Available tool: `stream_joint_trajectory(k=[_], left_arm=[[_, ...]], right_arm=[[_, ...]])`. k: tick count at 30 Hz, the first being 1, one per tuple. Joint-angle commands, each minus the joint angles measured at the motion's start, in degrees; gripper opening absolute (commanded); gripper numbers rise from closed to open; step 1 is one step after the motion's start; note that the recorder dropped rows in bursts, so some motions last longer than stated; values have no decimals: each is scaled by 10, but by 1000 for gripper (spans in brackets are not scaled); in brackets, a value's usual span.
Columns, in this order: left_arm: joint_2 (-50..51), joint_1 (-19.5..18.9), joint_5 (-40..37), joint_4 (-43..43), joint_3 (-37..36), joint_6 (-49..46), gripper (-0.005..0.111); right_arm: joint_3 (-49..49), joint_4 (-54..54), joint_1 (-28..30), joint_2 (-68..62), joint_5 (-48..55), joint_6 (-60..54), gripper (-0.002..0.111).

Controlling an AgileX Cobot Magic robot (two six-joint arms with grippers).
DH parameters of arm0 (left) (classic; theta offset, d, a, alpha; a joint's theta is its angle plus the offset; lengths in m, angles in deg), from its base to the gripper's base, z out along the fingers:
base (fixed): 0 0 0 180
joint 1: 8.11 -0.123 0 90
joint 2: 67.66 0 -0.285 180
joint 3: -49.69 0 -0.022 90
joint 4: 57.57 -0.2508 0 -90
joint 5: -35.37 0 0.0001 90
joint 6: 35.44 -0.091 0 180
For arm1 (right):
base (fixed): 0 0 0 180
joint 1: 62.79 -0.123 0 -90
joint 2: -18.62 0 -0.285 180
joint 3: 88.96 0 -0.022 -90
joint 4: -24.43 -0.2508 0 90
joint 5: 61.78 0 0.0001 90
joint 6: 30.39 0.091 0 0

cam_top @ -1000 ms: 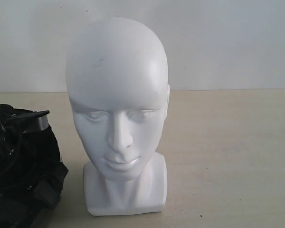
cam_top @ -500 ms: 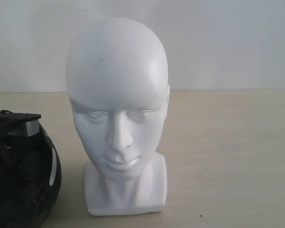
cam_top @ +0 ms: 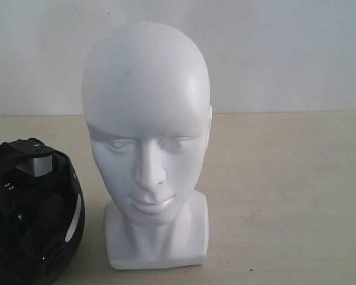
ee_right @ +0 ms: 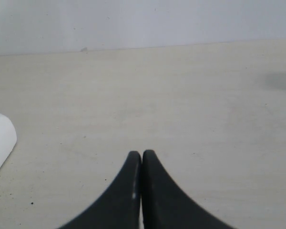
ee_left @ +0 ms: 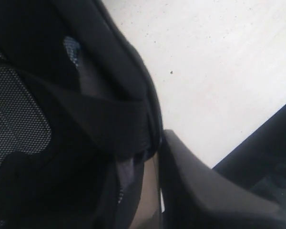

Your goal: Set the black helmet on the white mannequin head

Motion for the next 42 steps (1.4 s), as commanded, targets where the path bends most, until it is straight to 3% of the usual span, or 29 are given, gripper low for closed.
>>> stream_joint_trajectory(k=[1,5,10,12,25,38,42], left_arm=[[-3,0,-11,22,-2,-5,5],[-3,0,-17,23,-2,7,23],[-3,0,-14,25,-2,31,61],[-3,0,-6,24,-2,38,67],[9,0,79,22,-2,73,67],[90,0,105,40,-2,75,66],[107,0,105,40,-2,80,51]], right_arm=[[0,1,-1,2,-4,-2,0],[0,1,-1,2,-4,-2,0],[0,1,-1,2,-4,-2,0],[0,1,-1,2,-4,-2,0],[0,1,-1,2,-4,-2,0],[0,1,-1,2,-4,-2,0],[0,1,-1,2,-4,-2,0]])
